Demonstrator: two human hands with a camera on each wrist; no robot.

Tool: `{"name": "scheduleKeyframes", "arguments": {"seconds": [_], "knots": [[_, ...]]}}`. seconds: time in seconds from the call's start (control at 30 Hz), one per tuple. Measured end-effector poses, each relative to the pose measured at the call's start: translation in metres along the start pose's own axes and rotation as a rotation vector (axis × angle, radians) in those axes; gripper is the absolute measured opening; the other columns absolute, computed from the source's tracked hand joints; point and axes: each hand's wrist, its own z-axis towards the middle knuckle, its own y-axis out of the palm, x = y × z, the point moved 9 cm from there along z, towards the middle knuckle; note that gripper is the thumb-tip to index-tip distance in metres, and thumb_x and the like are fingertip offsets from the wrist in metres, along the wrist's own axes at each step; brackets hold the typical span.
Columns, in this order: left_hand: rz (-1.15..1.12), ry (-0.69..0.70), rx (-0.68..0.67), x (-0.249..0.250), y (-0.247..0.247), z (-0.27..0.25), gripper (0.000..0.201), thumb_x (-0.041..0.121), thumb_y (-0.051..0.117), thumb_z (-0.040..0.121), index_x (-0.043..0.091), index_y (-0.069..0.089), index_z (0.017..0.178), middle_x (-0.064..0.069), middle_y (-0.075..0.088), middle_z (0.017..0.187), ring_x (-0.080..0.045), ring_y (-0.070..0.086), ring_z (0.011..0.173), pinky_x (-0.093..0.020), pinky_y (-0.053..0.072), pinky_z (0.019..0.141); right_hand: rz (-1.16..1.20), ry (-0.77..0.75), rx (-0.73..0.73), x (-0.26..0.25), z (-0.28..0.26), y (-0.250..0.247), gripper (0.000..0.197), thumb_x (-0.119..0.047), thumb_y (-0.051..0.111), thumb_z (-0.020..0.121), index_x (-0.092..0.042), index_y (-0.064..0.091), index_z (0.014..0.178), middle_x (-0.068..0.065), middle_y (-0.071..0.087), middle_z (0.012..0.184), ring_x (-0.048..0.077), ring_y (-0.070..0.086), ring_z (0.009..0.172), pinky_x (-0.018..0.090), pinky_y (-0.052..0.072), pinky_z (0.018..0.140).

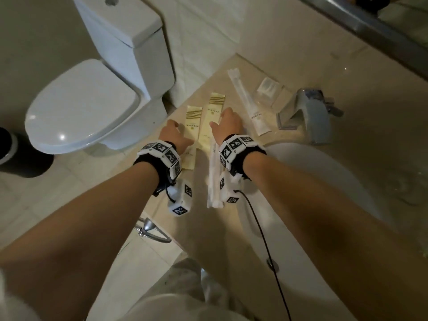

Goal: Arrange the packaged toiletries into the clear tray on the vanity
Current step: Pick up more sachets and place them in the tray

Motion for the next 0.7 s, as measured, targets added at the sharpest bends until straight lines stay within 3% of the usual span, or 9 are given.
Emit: {"name": "scheduleKeyframes", "arguments": {"seconds": [0.2, 0.4, 0.53, 0.63, 0.7], "knots": [[0.101, -0.002, -0.035, 0.008, 0.013, 0.012, 0.074, 0.017, 0.076, 0.072, 0.008, 0.033, 0.132, -0.015, 0.045, 0.131, -0.035, 0.049, 0.118, -0.041, 0.044, 0.091, -0.037, 0.047, -0.009, -0.001, 0.023, 0.012, 0.063, -0.031, 0.067, 0.085, -0.005, 0.036, 0.132, 0.014, 0.046, 0.135, 0.030, 0.045, 0.127, 0.040, 0.042, 0.098], [0.061, -0.021, -0.028, 0.006, 0.005, 0.022, 0.040, 0.010, 0.062, 0.082, 0.008, 0.051, 0.120, -0.010, 0.056, 0.125, -0.028, 0.053, 0.115, -0.029, 0.040, 0.082, -0.132, 0.040, 0.023, -0.005, 0.032, 0.025, 0.080, -0.034, 0.074, 0.077, -0.007, 0.030, 0.138, 0.013, 0.040, 0.142, 0.029, 0.038, 0.132, 0.040, 0.031, 0.109], [0.024, 0.003, 0.068, 0.000, -0.020, 0.026, 0.030, 0.015, 0.051, 0.089, 0.007, 0.058, 0.117, -0.014, 0.059, 0.124, -0.031, 0.054, 0.116, -0.033, 0.043, 0.094, -0.053, 0.072, 0.027, -0.007, 0.034, 0.029, 0.054, -0.019, 0.065, 0.085, -0.011, 0.041, 0.132, 0.008, 0.052, 0.130, 0.027, 0.045, 0.124, 0.039, 0.032, 0.102], [-0.028, 0.002, 0.141, -0.003, -0.038, 0.028, 0.025, 0.018, 0.049, 0.089, 0.007, 0.059, 0.109, -0.016, 0.062, 0.116, -0.033, 0.057, 0.110, -0.034, 0.047, 0.087, 0.050, 0.004, 0.022, -0.015, 0.031, 0.037, 0.035, -0.021, 0.059, 0.088, -0.020, 0.055, 0.122, 0.005, 0.062, 0.117, 0.028, 0.054, 0.113, 0.038, 0.037, 0.095], [-0.116, 0.001, 0.216, 0.000, -0.052, 0.026, 0.018, 0.019, 0.047, 0.090, 0.008, 0.055, 0.101, -0.018, 0.061, 0.114, -0.032, 0.057, 0.107, -0.034, 0.044, 0.081, 0.244, -0.016, 0.012, -0.020, 0.027, 0.034, 0.025, -0.023, 0.056, 0.091, -0.018, 0.059, 0.115, 0.006, 0.065, 0.115, 0.029, 0.058, 0.108, 0.039, 0.045, 0.094]]}}
